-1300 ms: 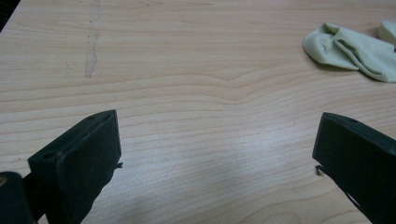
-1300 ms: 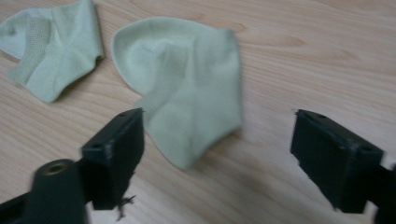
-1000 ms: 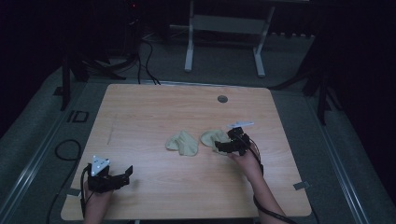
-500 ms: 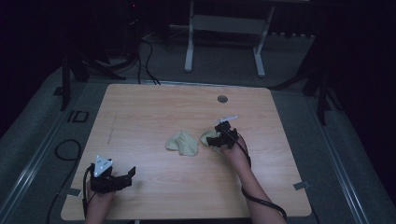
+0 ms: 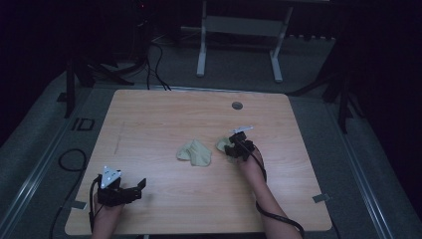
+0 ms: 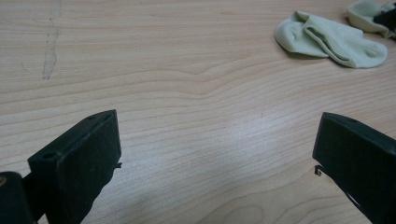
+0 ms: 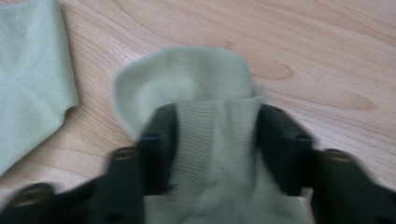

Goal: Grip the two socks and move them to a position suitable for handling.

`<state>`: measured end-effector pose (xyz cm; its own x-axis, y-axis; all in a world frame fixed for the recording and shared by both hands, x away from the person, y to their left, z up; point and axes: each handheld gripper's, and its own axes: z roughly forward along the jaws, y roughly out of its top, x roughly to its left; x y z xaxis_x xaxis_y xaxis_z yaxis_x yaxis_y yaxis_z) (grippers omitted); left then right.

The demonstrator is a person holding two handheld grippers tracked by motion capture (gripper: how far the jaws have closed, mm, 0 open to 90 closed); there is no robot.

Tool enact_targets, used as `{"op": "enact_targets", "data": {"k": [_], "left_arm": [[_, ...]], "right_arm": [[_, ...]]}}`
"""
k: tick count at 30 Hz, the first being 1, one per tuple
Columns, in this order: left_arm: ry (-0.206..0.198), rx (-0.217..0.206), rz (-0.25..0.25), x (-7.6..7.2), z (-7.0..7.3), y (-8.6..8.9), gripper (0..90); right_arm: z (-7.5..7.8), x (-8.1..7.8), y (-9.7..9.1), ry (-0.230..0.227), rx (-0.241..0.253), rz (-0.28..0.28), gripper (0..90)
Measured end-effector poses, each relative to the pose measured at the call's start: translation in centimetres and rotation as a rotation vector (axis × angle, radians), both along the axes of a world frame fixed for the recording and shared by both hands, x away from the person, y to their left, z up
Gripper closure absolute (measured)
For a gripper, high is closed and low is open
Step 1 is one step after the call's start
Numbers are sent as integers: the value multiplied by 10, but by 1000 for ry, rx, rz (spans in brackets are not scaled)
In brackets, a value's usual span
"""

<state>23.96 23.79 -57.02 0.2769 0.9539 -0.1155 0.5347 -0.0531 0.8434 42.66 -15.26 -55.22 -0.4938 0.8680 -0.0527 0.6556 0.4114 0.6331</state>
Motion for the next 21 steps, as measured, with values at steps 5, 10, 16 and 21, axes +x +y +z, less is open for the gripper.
{"op": "enact_targets", "data": {"k": [5, 10, 16, 21], "left_arm": [[12, -3, -2, 1, -2, 1, 10], [12, -4, 1, 2, -2, 2, 10], [11, -1, 2, 1, -2, 1, 10], [15, -5, 8, 2, -2, 2, 10]], "right_arm": [[3, 3, -1, 13, -14, 3, 769], [15, 1, -3, 22, -4, 6, 775], [36, -12, -7, 3, 8, 36, 778], [51, -33, -9, -17, 29, 66, 777]]}}
